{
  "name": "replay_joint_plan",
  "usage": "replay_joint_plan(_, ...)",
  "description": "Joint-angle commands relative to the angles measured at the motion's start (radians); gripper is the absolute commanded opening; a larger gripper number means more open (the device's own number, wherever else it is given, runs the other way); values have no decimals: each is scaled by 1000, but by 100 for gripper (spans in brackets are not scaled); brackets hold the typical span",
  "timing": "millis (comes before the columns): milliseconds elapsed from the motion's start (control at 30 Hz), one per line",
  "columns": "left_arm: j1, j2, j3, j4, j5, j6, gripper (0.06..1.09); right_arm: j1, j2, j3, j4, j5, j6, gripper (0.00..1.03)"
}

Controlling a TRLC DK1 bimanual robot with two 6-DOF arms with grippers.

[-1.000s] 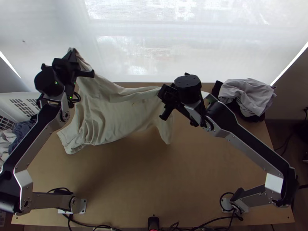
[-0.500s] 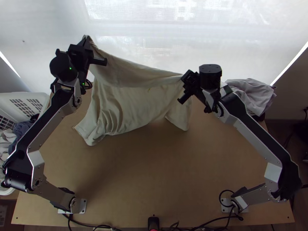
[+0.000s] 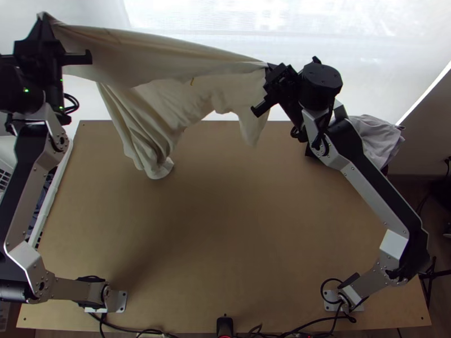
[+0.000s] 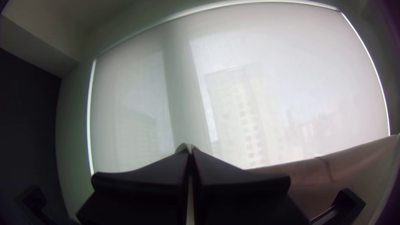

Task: Fold the t-shirt

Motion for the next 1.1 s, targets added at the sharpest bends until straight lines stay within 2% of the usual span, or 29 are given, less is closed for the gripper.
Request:
replay_joint_plan(0, 112, -137, 14, -49, -2, -1, 9, 34, 28, 104, 45, 4, -6, 3)
replay_joint_plan(100, 117, -231, -62, -132, 18, -2, 9, 40, 9, 64, 42, 6, -6, 3)
replay_joint_plan(167, 104, -304, -145, -210, 68, -4, 9, 45, -20, 16, 41, 4, -6, 3)
replay_joint_plan(300, 52, -429, -276, -520, 188, -27, 9, 46, -92, -107, 41, 4, -15, 3)
replay_joint_plan(500, -38, -530, -406, -1043, 309, -31, 9, 39, -187, -257, 39, 2, -34, 3)
replay_joint_plan(567, -57, -530, -427, -1225, 392, -27, 9, 36, -213, -297, 39, 2, -38, 3)
replay_joint_plan(633, -100, -505, -429, -1394, 418, -19, 9, 30, -238, -338, 41, 2, -41, 3)
replay_joint_plan(800, -212, -446, -446, -1719, 579, -19, 9, 27, -290, -436, 41, 2, -55, 3)
replay_joint_plan(867, -287, -432, -481, -1793, 628, -39, 9, 23, -311, -473, 41, 2, -58, 3)
replay_joint_plan(1067, -540, -400, -621, -1768, 734, -169, 9, -9, -410, -622, 41, 2, -72, 3)
